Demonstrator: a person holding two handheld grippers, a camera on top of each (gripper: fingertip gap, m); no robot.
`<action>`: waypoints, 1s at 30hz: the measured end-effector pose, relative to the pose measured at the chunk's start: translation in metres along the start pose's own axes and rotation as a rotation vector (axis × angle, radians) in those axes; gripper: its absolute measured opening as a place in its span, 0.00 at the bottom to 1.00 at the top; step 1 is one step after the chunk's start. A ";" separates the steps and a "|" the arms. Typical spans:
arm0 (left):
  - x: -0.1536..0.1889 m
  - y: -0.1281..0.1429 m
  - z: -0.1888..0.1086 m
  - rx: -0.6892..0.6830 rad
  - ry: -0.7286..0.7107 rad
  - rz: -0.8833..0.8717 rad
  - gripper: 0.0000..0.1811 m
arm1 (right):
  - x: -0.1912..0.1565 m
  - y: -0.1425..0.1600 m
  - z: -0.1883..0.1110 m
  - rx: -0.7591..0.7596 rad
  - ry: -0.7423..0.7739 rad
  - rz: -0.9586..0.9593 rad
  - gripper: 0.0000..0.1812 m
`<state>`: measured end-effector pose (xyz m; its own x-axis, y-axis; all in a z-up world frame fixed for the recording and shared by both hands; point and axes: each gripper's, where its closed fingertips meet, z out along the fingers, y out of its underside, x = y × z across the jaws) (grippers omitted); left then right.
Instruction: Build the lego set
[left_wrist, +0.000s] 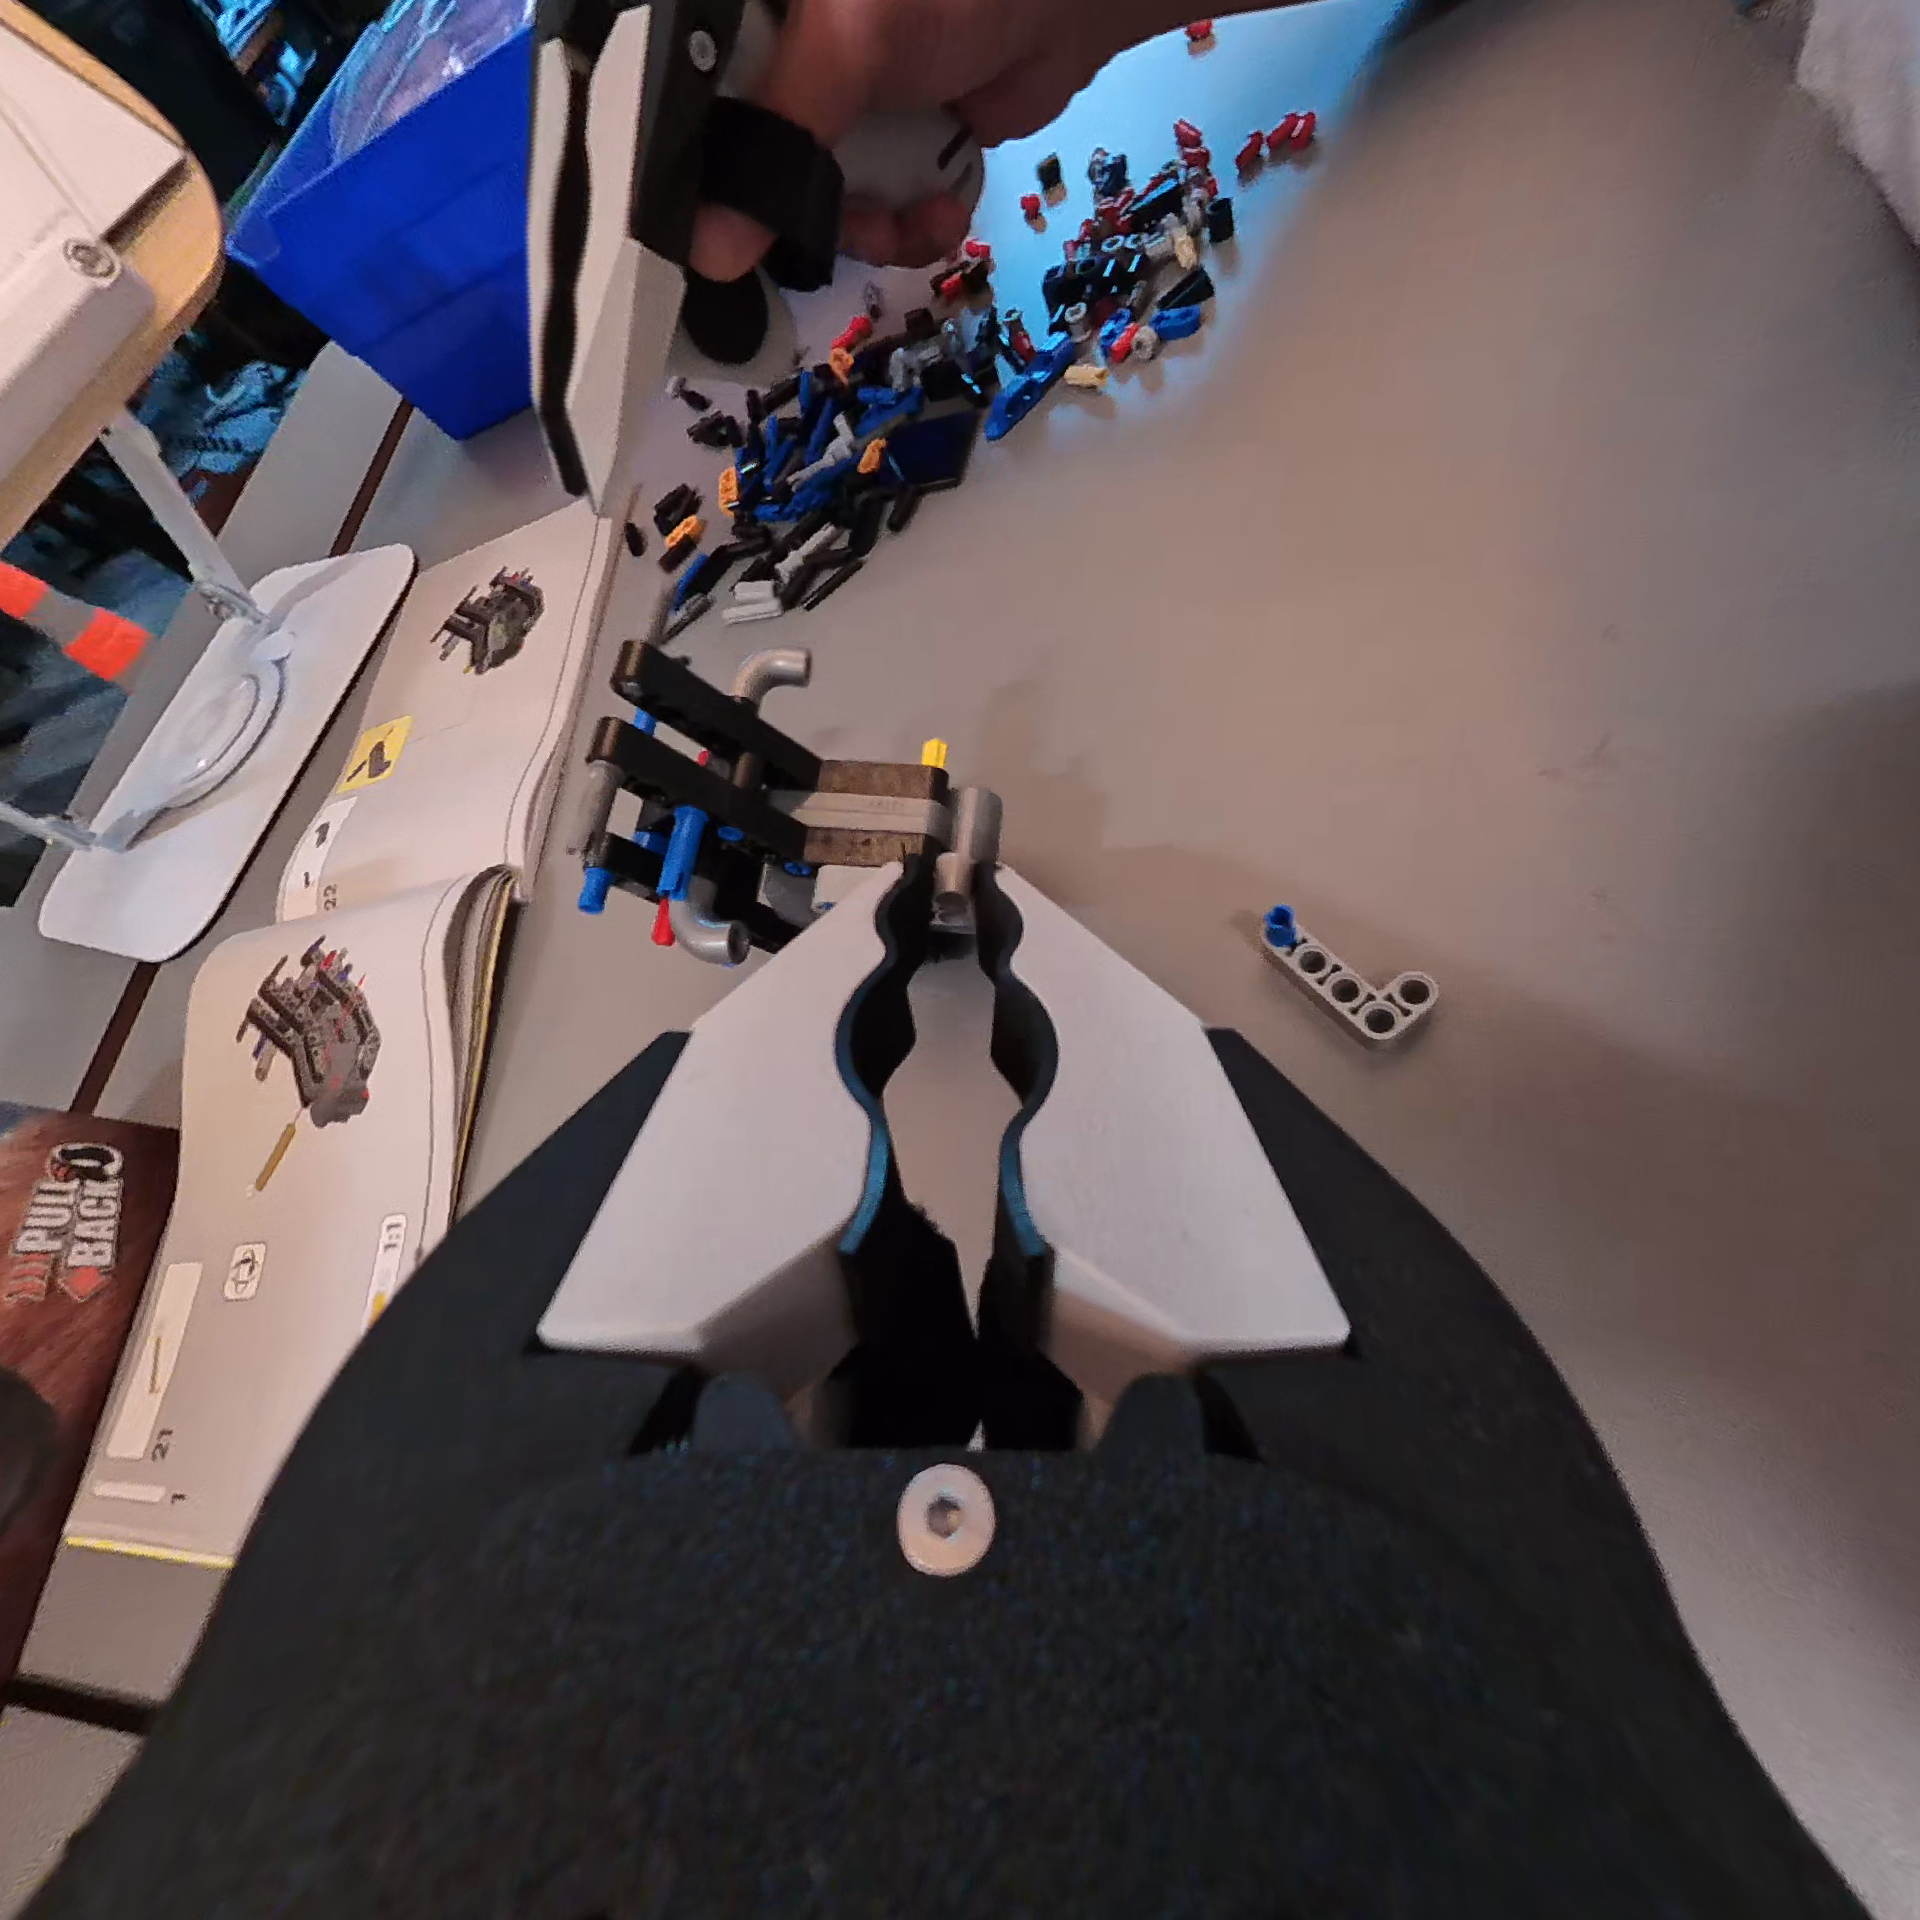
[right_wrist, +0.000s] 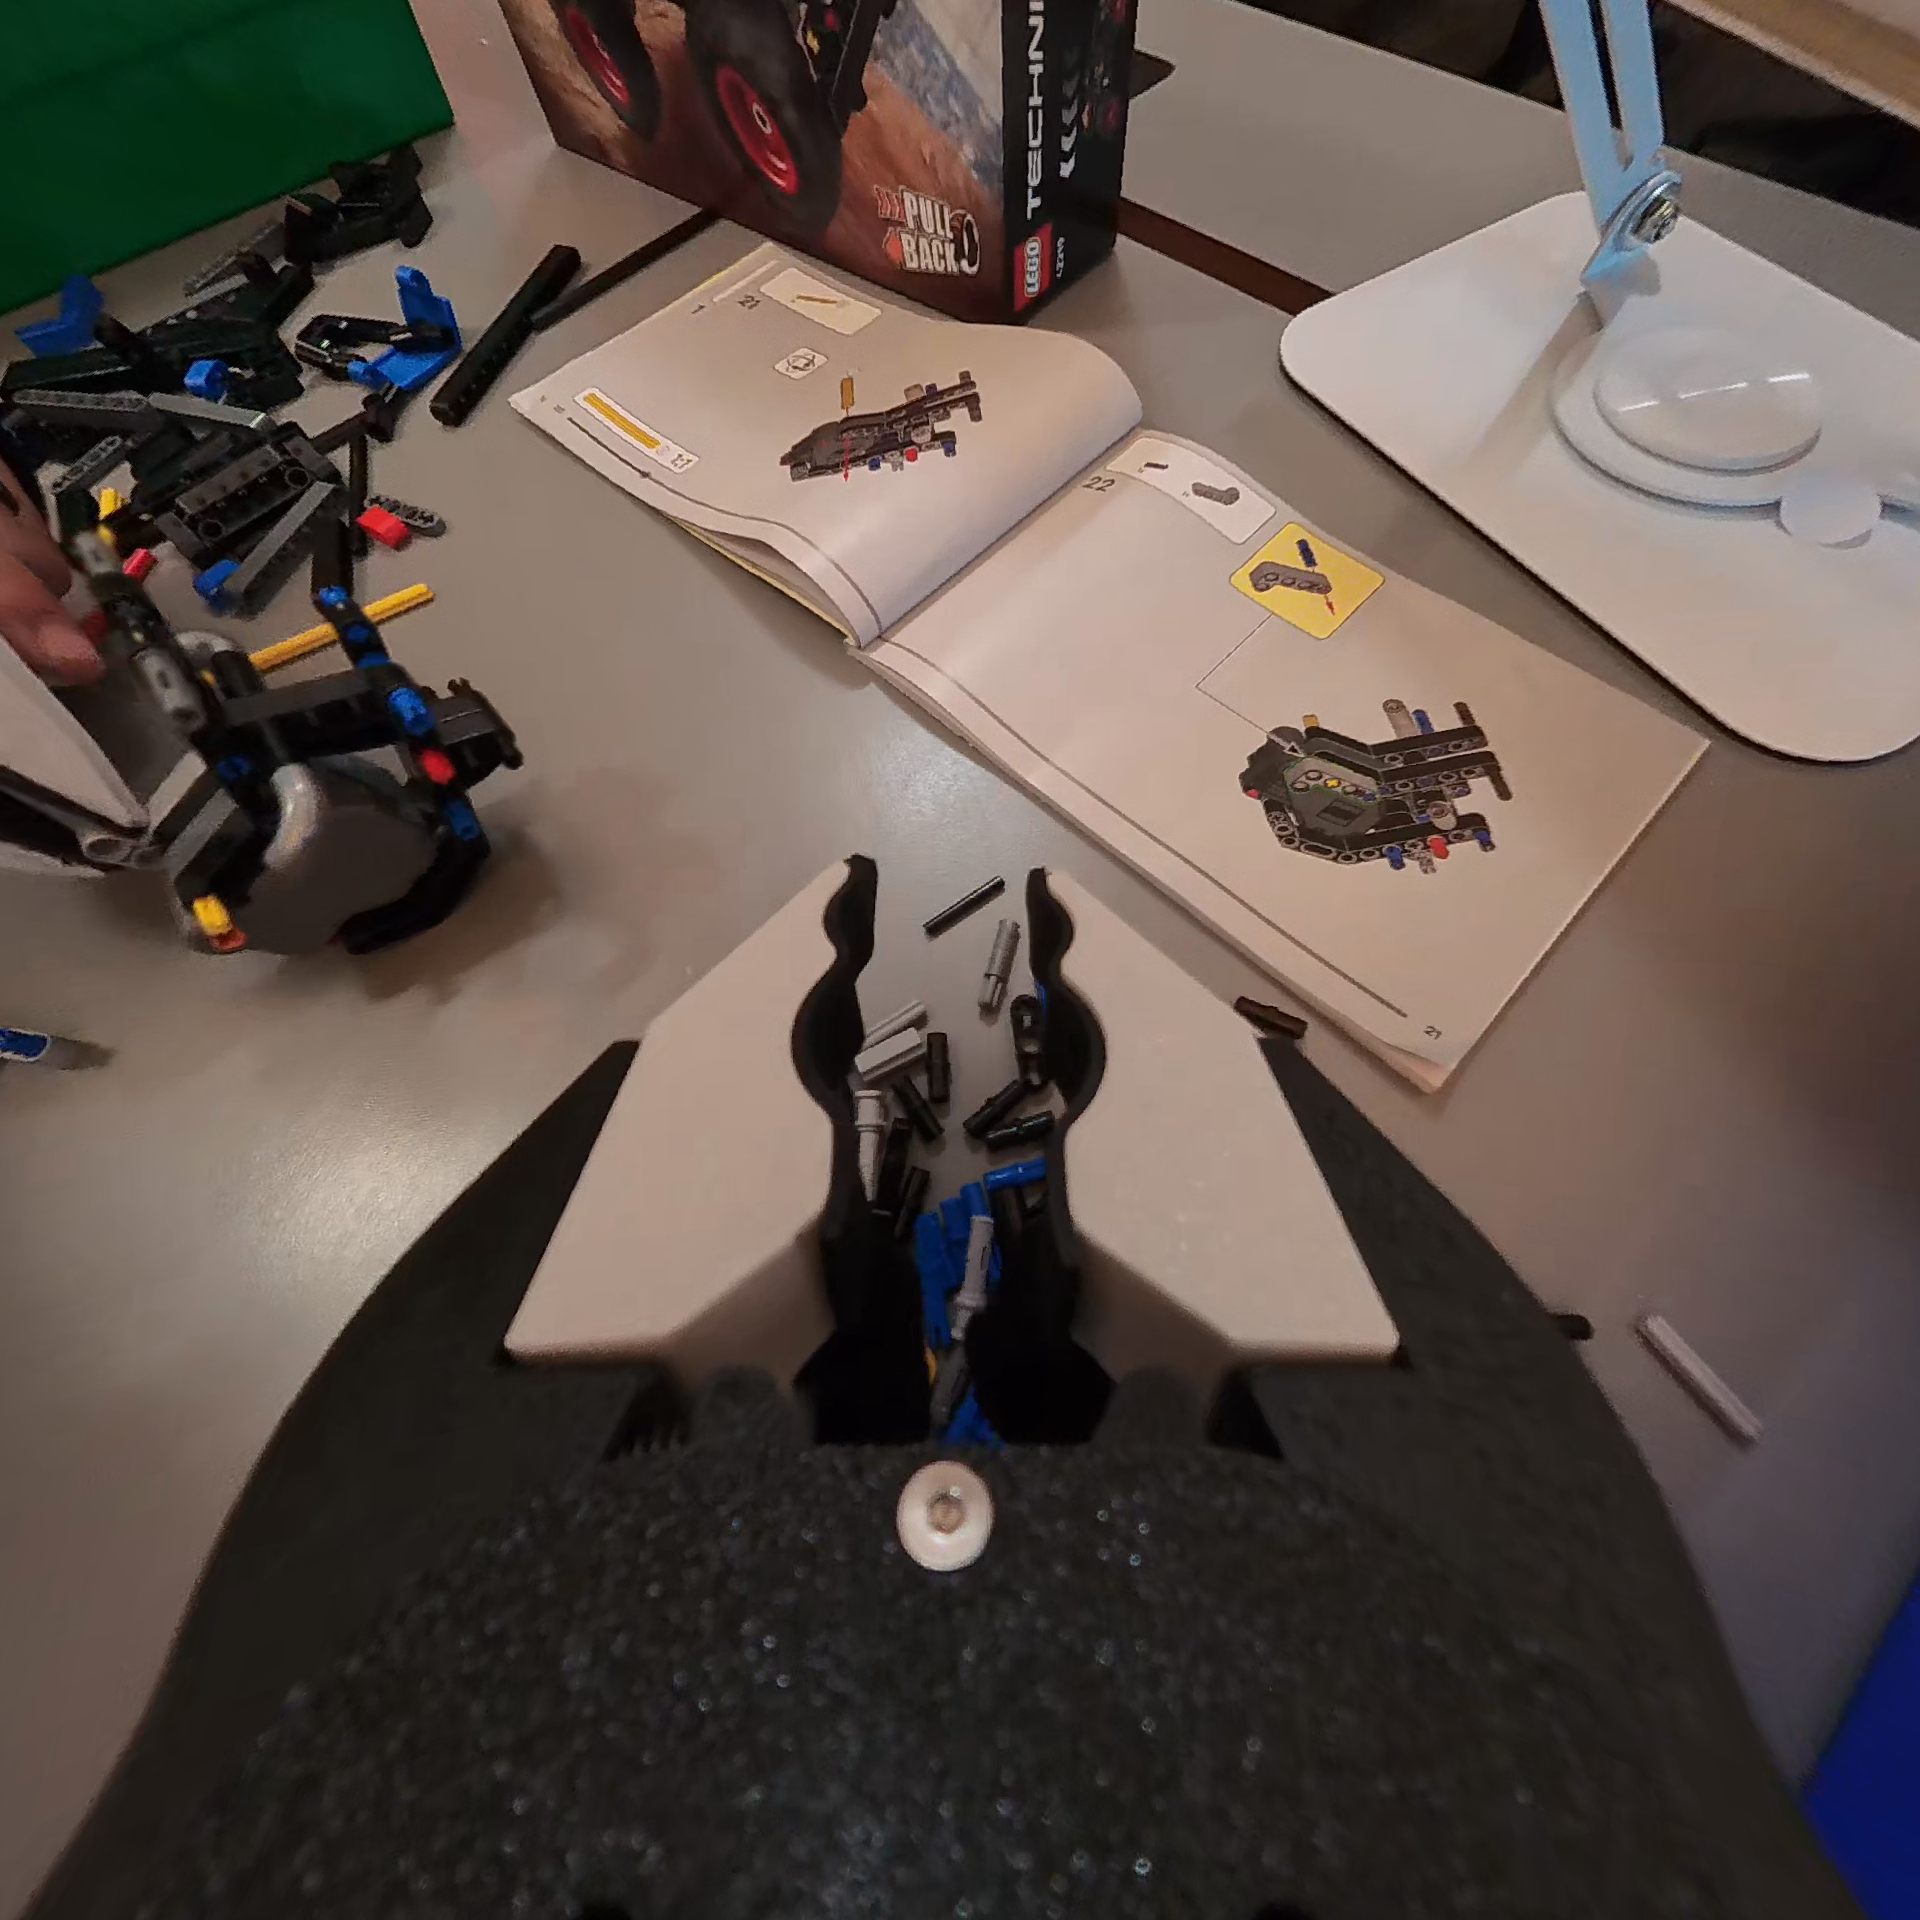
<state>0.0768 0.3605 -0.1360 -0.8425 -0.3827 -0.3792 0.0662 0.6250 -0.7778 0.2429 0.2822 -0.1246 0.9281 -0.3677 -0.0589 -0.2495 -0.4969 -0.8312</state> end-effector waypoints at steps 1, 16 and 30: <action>-0.003 0.000 0.000 -0.004 -0.008 -0.018 0.03 | -0.001 0.000 0.000 -0.001 -0.002 -0.001 0.16; -0.005 -0.008 -0.014 0.098 0.175 -0.345 0.03 | -0.013 -0.005 -0.002 0.017 -0.015 -0.027 0.15; -0.026 0.016 -0.036 0.006 0.059 -0.234 0.07 | -0.010 -0.006 -0.005 0.013 0.038 -0.072 0.15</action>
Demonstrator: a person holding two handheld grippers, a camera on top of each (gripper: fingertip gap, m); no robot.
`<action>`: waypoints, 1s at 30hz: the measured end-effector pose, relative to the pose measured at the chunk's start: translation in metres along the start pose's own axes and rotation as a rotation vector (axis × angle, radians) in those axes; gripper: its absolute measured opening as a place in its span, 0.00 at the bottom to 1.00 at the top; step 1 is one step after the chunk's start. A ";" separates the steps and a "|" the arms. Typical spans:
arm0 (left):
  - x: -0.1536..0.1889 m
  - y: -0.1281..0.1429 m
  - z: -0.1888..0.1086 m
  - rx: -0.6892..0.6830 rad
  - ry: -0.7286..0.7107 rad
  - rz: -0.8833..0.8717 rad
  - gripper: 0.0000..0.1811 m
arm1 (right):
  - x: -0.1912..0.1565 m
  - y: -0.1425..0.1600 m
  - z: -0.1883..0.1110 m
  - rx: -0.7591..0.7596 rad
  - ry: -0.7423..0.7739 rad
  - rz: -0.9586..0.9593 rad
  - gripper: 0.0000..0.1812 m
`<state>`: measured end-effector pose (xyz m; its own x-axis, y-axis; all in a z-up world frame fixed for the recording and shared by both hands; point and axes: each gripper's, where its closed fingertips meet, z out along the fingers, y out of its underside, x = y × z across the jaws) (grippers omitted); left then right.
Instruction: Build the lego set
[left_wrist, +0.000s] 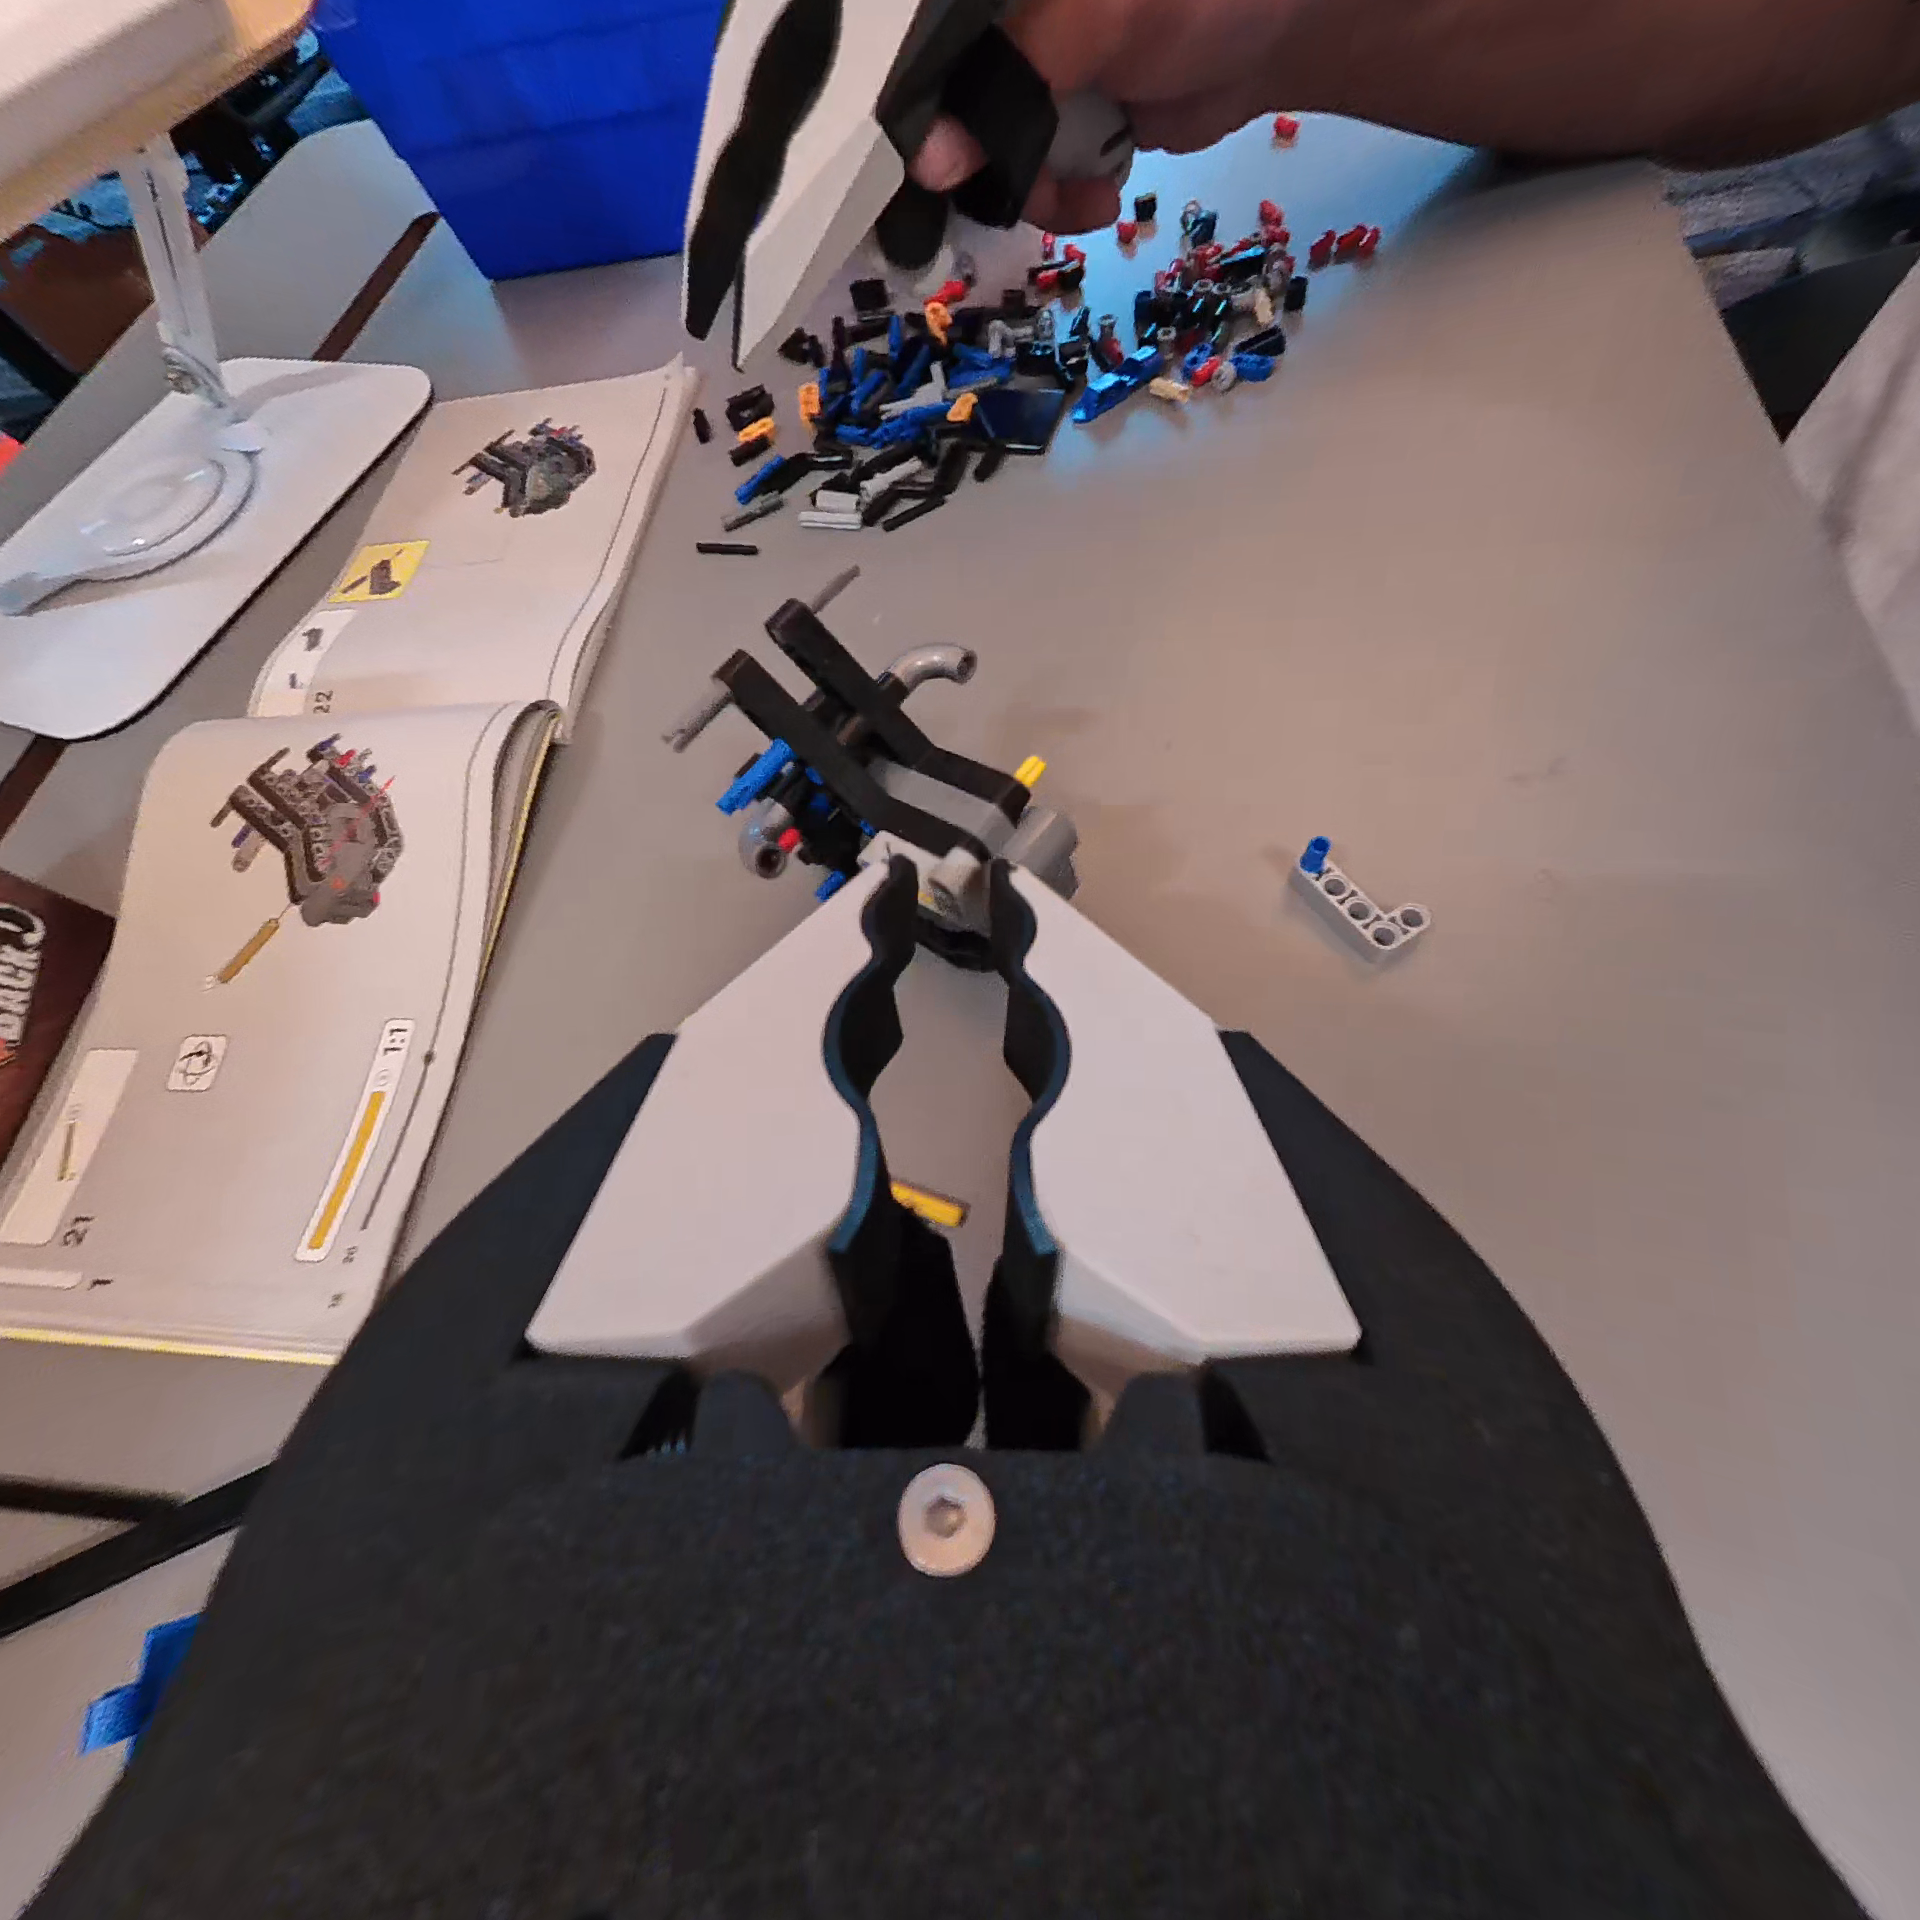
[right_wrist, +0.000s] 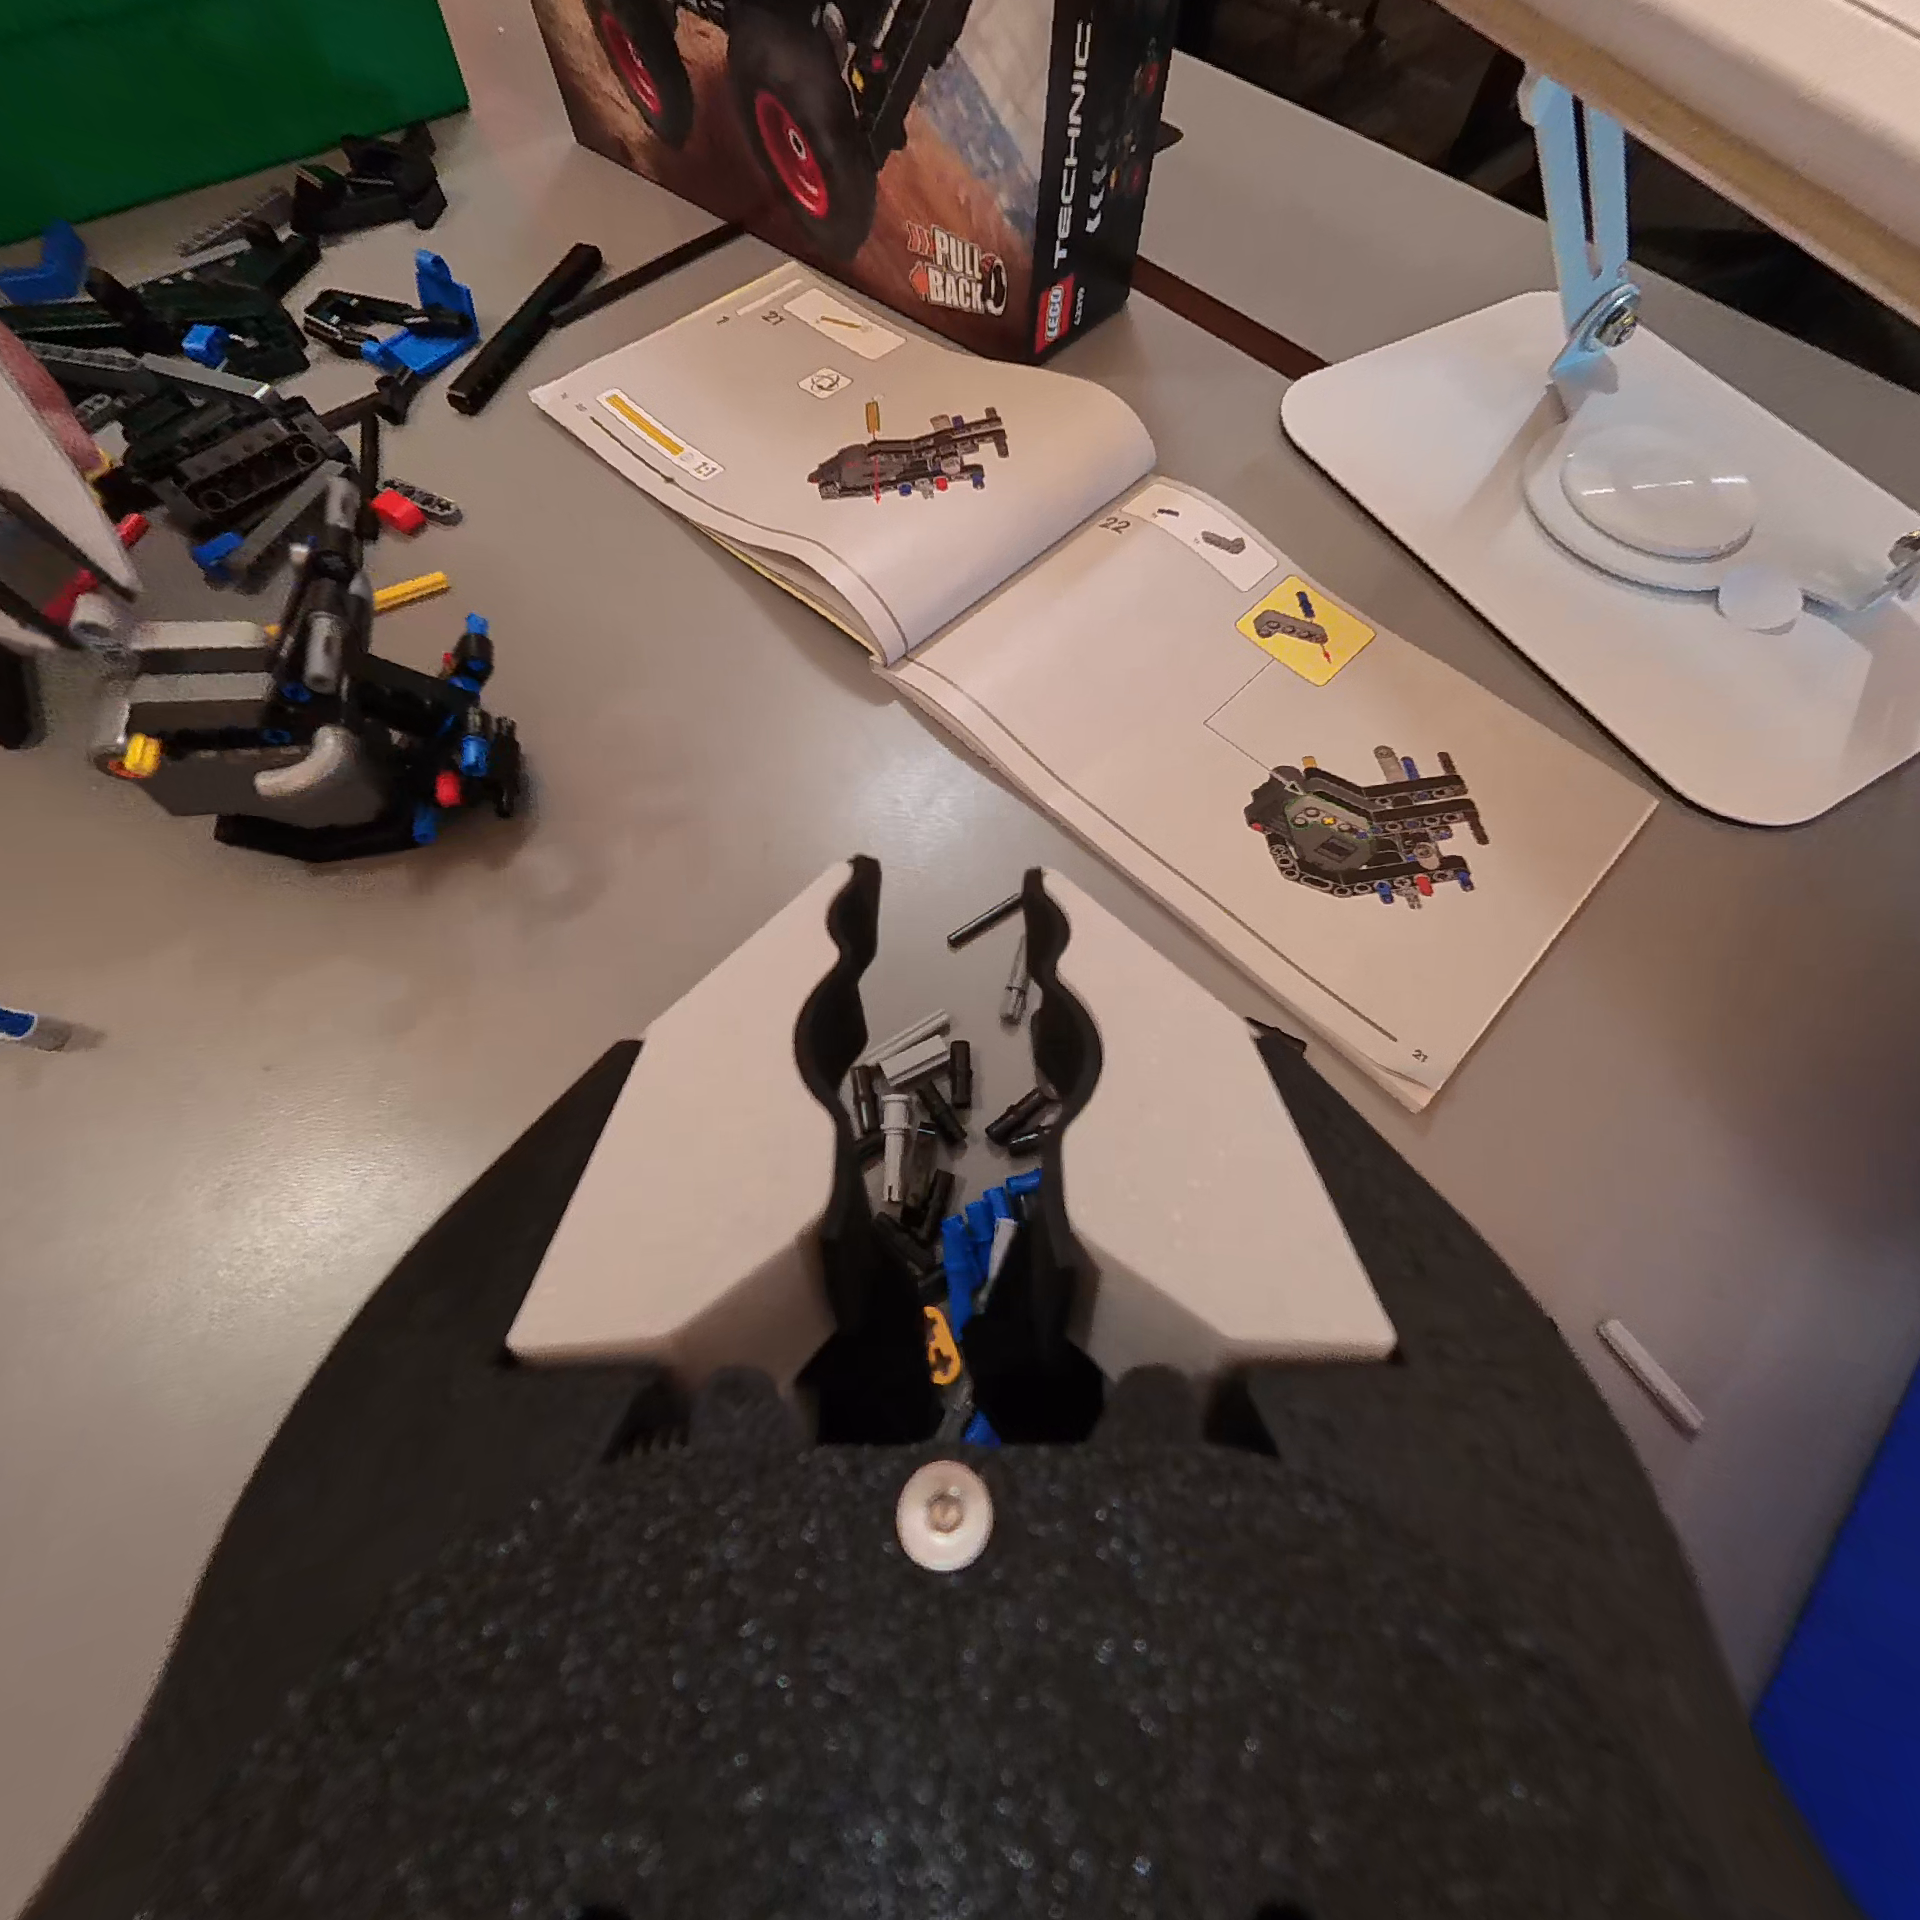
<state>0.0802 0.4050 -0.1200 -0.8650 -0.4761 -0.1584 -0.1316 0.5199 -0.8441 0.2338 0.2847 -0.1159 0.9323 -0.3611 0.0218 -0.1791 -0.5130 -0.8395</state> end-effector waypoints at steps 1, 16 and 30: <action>0.001 0.000 -0.001 0.004 0.007 -0.002 0.07 | 0.000 0.001 0.000 -0.003 0.002 -0.001 0.15; -0.052 -0.023 -0.027 0.200 -0.186 -0.238 0.08 | 0.009 0.009 0.005 -0.029 -0.003 0.029 0.15; -0.064 -0.016 -0.029 0.175 -0.259 -0.257 0.07 | 0.007 0.005 0.001 -0.022 0.016 -0.001 0.15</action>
